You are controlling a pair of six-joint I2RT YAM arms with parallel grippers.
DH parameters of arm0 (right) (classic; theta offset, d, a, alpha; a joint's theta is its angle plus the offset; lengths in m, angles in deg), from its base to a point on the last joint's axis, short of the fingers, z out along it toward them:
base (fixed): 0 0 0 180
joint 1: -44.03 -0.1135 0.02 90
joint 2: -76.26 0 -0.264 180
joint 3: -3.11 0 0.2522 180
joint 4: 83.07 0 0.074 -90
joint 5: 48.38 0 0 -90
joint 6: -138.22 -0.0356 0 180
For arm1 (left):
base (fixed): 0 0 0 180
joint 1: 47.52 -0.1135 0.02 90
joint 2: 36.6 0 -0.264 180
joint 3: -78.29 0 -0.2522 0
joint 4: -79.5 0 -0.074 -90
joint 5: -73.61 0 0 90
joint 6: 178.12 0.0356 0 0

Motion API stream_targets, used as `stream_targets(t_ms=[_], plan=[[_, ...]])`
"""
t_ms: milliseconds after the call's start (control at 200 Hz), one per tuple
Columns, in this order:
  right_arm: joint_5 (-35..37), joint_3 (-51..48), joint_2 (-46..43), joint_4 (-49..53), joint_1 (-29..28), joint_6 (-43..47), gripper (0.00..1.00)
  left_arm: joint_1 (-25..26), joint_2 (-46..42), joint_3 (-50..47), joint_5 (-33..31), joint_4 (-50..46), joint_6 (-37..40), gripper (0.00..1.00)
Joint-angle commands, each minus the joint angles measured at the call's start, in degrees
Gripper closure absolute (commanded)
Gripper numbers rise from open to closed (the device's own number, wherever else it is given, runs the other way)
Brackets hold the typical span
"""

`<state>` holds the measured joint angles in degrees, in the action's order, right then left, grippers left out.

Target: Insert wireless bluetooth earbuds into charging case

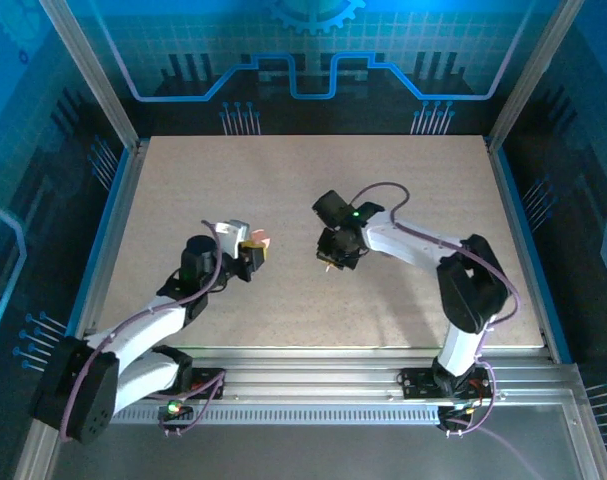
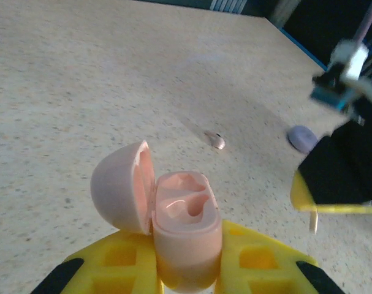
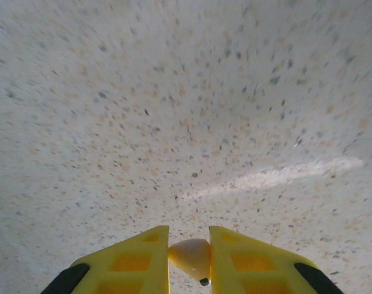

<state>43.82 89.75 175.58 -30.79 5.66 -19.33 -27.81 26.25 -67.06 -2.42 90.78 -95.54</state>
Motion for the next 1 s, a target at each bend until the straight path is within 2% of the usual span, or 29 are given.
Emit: stream_targets(t_ms=[0, 300, 535, 995], plan=[[0.7, -4.1, -5.1, -9.2, 2.1, 4.5, 0.80, 2.4, 2.3, 0.9, 4.4, 10.1, 6.6, 0.88], [-4.6, -11.1, -11.1, -23.4, 4.6, 8.9, 0.80, 4.0, 10.7, 1.5, 9.0, 20.2, 9.4, 0.88], [-9.9, -15.2, -13.9, -31.8, 5.1, 9.7, 0.80, 5.9, 14.8, 2.9, 10.4, 21.5, 13.4, 0.88], [-14.8, -19.7, -19.1, -39.5, 3.2, 13.1, 0.79, 7.6, 16.4, 4.9, 10.7, 20.4, 18.5, 0.89]])
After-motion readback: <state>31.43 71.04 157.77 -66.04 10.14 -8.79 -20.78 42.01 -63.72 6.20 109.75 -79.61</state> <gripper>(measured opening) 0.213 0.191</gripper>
